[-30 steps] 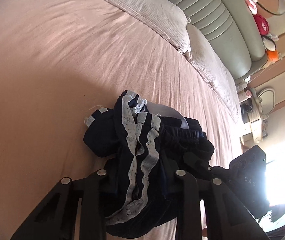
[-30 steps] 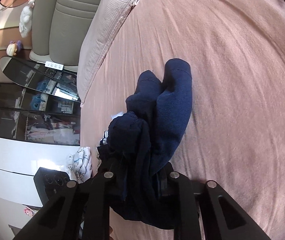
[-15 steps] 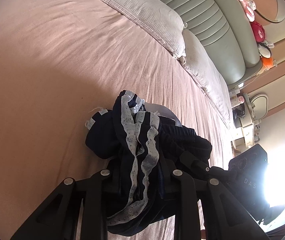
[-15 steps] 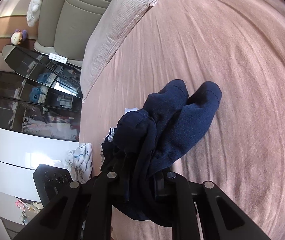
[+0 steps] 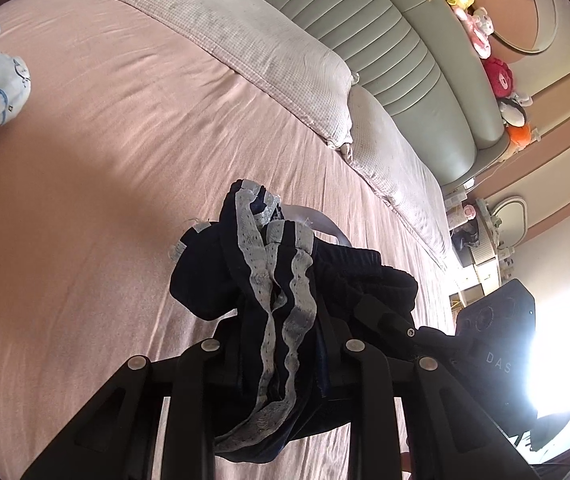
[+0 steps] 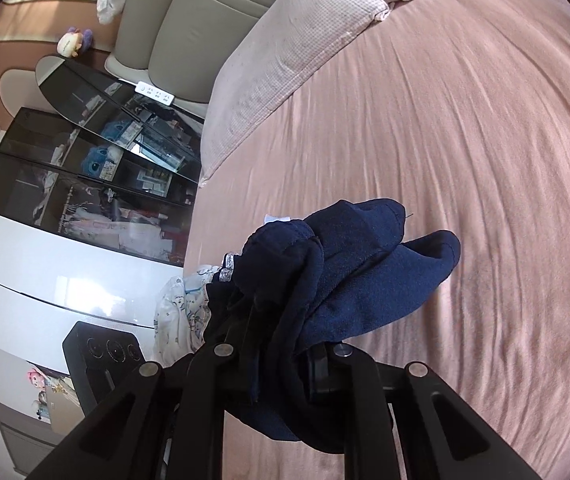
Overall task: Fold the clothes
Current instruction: 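Lift and carry the shorts with both tools over the white printed clothes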
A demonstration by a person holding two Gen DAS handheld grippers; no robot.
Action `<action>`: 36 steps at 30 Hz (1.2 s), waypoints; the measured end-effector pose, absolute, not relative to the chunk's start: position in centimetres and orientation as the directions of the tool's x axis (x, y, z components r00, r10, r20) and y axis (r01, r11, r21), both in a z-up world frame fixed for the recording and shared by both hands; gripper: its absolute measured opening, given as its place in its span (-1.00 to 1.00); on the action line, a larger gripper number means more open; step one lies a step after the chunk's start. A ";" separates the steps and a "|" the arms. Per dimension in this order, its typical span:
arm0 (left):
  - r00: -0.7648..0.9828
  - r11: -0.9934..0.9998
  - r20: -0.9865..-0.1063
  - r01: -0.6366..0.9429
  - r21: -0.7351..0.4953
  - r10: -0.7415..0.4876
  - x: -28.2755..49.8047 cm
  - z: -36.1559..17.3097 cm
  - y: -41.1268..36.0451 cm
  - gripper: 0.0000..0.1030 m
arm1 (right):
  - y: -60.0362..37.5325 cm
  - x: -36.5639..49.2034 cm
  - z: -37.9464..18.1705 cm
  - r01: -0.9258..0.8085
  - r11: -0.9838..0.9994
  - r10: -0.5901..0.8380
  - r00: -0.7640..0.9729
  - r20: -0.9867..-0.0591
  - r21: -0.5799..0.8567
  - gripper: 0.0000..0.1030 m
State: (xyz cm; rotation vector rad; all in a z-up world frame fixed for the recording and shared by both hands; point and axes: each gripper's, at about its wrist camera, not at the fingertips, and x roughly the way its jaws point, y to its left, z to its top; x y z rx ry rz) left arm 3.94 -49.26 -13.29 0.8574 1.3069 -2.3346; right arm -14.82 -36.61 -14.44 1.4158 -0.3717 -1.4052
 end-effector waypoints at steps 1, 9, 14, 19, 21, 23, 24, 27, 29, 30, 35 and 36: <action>-0.762 -0.528 -0.648 0.552 -0.646 -0.004 4.4 -12.7 -49.3 -0.57 | -36.8 -14.4 -14.0 0.440 -0.381 -0.808 0.269 -0.524 0.813 -0.73; -0.750 -0.589 -0.654 0.576 -0.567 -0.104 9.2 -8.1 -49.3 -0.57 | -38.7 -10.6 -10.3 0.492 -0.266 -0.816 0.343 -0.465 0.829 -0.73; -0.761 -0.561 -0.627 0.596 -0.575 -0.166 12.6 -6.9 -50.0 -0.57 | -39.5 -7.7 -8.5 0.548 -0.210 -0.804 0.374 -0.462 0.810 -0.73; -0.762 -0.554 -0.605 0.614 -0.563 -0.230 14.9 -5.9 -50.4 -0.57 | -40.5 -5.3 -7.1 0.584 -0.187 -0.790 0.389 -0.475 0.790 -0.73; -0.765 -0.549 -0.600 0.613 -0.568 -0.234 15.5 -5.8 -50.8 -0.57 | -41.2 -4.5 -6.8 0.592 -0.179 -0.784 0.396 -0.478 0.786 -0.73; -0.771 -0.541 -0.589 0.610 -0.579 -0.240 16.3 -5.8 -51.5 -0.57 | -42.1 -3.8 -6.6 0.597 -0.175 -0.784 0.397 -0.477 0.783 -0.73; -0.773 -0.536 -0.586 0.610 -0.584 -0.243 16.7 -5.8 -52.0 -0.57 | -42.5 -3.6 -6.6 0.597 -0.173 -0.783 0.399 -0.477 0.783 -0.73; -0.777 -0.524 -0.576 0.610 -0.594 -0.252 17.7 -5.8 -53.4 -0.57 | -43.9 -2.8 -6.5 0.598 -0.166 -0.781 0.406 -0.475 0.784 -0.73; -0.780 -0.523 -0.571 0.609 -0.596 -0.256 18.3 -5.6 -54.4 -0.57 | -44.9 -2.2 -6.4 0.600 -0.162 -0.781 0.408 -0.474 0.783 -0.73; -0.781 -0.523 -0.569 0.608 -0.597 -0.258 18.6 -5.6 -54.9 -0.57 | -45.4 -2.0 -6.3 0.602 -0.160 -0.780 0.409 -0.473 0.783 -0.73; -0.784 -0.518 -0.558 0.608 -0.602 -0.272 20.3 -5.3 -57.5 -0.57 | -48.4 -0.5 -5.9 0.609 -0.142 -0.776 0.420 -0.470 0.780 -0.73; -0.783 -0.515 -0.557 0.610 -0.602 -0.277 20.7 -5.2 -58.1 -0.57 | -49.1 -0.2 -5.7 0.615 -0.138 -0.775 0.422 -0.471 0.777 -0.73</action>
